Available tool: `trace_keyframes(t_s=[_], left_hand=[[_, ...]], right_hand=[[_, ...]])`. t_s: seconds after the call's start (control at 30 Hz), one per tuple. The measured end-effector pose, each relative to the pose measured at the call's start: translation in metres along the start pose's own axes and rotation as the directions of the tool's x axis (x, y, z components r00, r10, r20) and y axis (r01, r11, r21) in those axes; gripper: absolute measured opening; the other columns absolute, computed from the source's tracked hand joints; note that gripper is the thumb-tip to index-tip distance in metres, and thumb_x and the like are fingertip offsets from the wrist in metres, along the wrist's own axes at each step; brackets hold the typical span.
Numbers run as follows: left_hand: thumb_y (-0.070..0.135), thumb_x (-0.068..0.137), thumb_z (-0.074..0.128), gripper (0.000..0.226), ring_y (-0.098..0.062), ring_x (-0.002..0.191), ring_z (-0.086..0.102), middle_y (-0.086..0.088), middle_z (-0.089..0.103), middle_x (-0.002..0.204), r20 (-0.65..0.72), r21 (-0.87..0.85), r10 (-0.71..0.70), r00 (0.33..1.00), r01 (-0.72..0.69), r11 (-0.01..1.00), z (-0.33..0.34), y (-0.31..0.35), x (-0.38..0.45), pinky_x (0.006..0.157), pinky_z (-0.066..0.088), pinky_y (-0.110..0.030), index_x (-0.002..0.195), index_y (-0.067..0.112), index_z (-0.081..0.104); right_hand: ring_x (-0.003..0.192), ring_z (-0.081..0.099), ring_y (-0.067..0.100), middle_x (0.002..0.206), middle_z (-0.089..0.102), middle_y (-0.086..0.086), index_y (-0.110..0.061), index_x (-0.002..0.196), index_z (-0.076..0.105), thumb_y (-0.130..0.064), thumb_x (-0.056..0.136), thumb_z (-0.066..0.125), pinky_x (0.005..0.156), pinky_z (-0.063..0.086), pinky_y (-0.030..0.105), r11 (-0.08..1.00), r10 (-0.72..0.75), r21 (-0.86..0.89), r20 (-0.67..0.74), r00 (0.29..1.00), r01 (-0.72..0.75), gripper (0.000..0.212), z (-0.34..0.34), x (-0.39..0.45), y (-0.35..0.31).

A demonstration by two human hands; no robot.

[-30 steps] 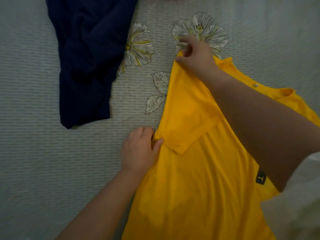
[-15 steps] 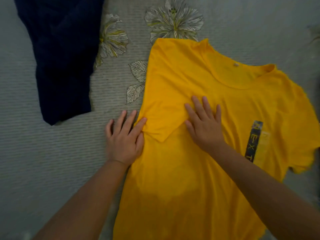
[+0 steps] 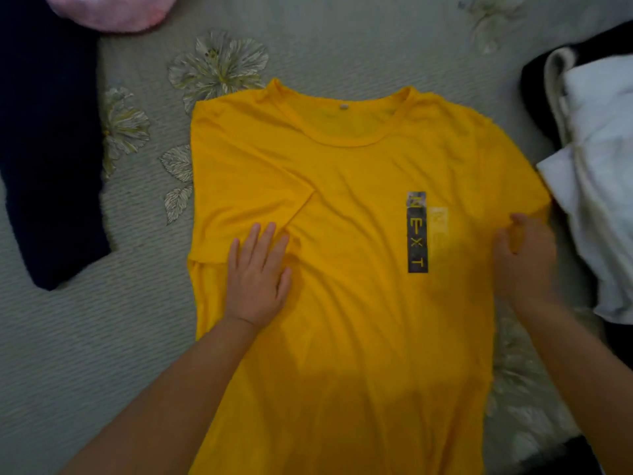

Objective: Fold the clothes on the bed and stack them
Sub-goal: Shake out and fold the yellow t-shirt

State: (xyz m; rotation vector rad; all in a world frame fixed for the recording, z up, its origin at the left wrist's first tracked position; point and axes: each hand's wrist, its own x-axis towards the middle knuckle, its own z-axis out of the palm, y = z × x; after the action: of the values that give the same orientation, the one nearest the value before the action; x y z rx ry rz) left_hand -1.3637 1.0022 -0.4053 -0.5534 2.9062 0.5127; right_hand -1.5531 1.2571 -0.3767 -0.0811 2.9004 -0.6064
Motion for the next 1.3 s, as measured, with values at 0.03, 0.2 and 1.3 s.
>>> trace_keyframes(t_s=[0.03,0.2,1.3], left_hand=[[0.028,0.077,0.040,0.051,-0.050,0.109,0.052,-0.027,0.057,0.120,0.017,0.016,0.064,0.998,-0.064,0.998,0.004,0.017,0.009,0.083,0.036,-0.068,0.111,-0.002,0.063],[0.027,0.078,0.053,0.056,-0.045,0.124,0.040,-0.023,0.045,0.135,0.048,0.008,0.173,0.984,-0.173,0.985,0.038,0.079,0.048,0.101,0.028,-0.056,0.126,-0.001,0.051],[0.006,0.094,0.045,0.033,-0.033,0.115,0.049,-0.026,0.052,0.124,0.041,-0.299,-0.157,0.987,0.162,0.940,-0.004,0.111,0.126,0.093,0.033,-0.030,0.124,-0.008,0.048]], right_hand=[[0.121,0.042,0.039,0.131,0.044,0.029,0.007,0.129,0.042,-0.018,0.095,0.047,0.097,0.033,0.043,0.988,0.152,-0.004,-0.029,0.988,-0.152,0.043,-0.004,-0.001,0.018],[0.120,0.043,0.041,0.134,0.042,0.028,0.010,0.126,0.043,-0.039,0.093,0.046,0.095,0.036,0.043,0.856,0.509,0.082,0.041,0.860,-0.510,0.059,-0.006,0.018,0.052],[0.103,0.062,0.033,0.110,0.064,0.021,-0.009,0.111,0.052,-0.009,0.073,0.062,0.085,0.045,0.057,0.775,-0.632,-0.007,-0.057,0.773,0.633,0.040,0.010,-0.021,0.062]])
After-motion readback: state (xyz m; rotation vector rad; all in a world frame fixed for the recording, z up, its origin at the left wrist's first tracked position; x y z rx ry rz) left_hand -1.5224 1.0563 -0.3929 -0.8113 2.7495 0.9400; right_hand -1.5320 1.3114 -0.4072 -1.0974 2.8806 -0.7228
